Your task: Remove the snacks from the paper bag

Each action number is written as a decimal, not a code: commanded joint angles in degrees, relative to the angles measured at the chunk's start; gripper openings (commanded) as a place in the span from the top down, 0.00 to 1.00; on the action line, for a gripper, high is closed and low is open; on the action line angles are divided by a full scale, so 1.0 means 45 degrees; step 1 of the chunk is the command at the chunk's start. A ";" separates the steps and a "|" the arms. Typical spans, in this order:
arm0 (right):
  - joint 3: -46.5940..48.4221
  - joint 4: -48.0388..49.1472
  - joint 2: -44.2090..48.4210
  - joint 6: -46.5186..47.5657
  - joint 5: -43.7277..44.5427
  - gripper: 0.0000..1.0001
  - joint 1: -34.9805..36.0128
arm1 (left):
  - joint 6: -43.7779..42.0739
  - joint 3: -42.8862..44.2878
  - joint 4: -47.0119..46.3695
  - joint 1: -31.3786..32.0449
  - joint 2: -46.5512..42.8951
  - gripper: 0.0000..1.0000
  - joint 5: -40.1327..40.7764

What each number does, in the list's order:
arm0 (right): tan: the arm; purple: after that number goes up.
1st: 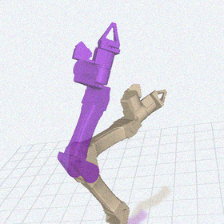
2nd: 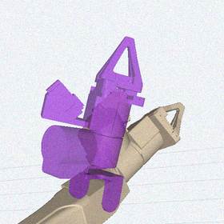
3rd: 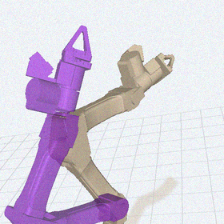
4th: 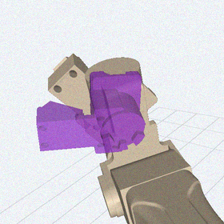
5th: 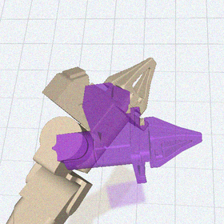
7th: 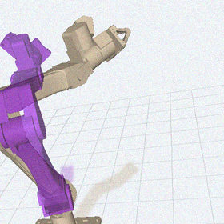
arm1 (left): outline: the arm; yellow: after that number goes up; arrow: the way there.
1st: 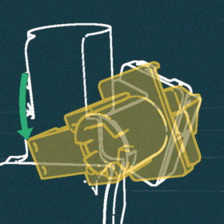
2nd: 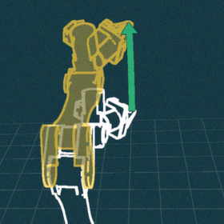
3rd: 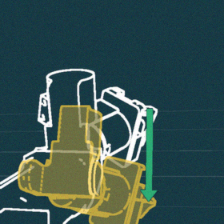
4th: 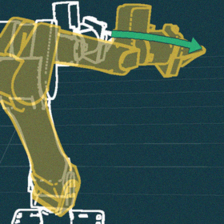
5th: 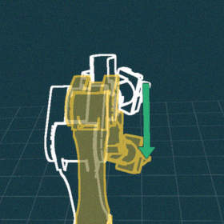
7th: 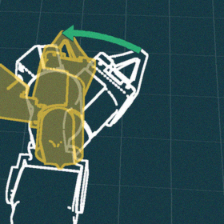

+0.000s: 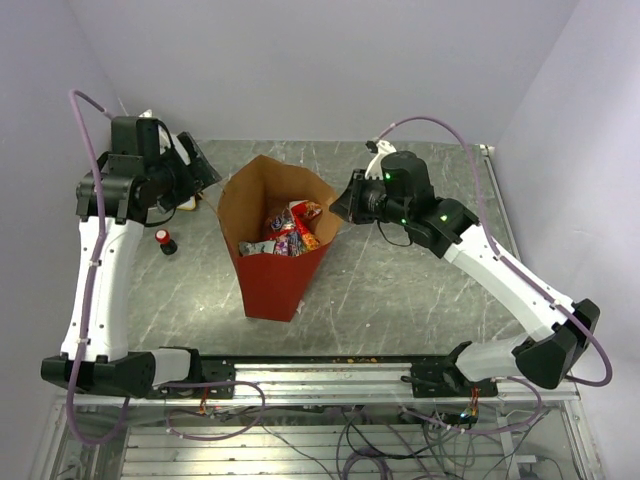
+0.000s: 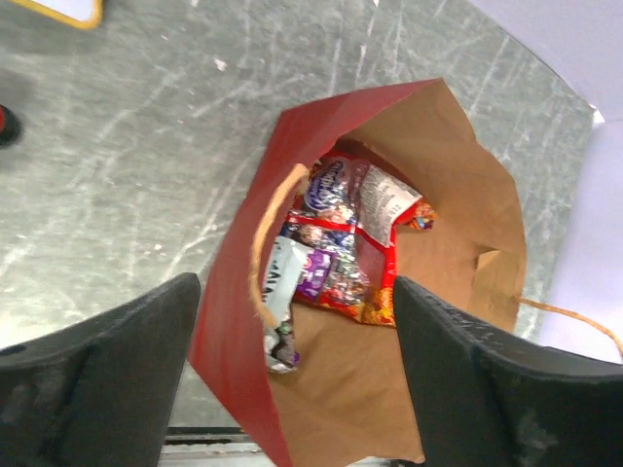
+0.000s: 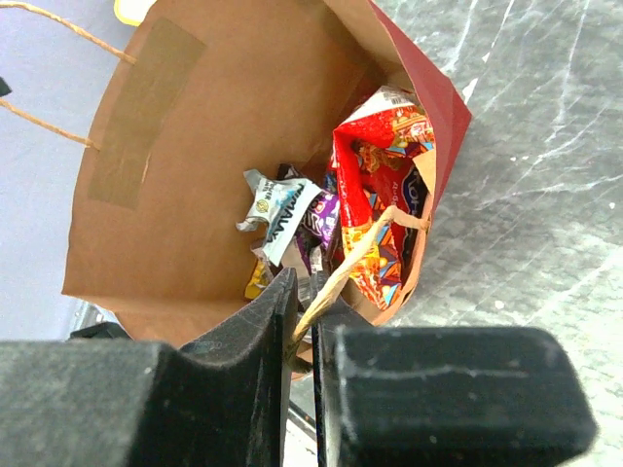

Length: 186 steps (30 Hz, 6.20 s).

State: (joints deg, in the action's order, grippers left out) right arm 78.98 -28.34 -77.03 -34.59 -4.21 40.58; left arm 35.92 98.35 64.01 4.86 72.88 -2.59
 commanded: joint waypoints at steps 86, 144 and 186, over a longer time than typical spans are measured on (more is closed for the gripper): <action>0.2466 0.1061 -0.7332 -0.3886 0.5489 0.54 0.3042 | 0.2911 -0.2497 -0.5299 -0.0104 -0.0150 0.93 -0.7262; 1.0708 -0.2777 -0.2667 -0.0319 0.4876 1.00 0.2787 | 0.3701 -0.3290 -0.3697 -0.0104 -0.1232 0.93 -0.5807; 0.4647 0.1811 -0.6104 -0.2180 0.0770 1.00 -0.7701 | 0.2743 -0.2958 -0.4020 -0.0104 -0.0254 0.93 -0.7079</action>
State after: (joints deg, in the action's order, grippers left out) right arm 91.37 -29.28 -100.79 -35.70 11.55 11.86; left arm 49.41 82.91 46.37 4.60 71.96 -31.42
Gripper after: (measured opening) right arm 0.007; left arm 0.072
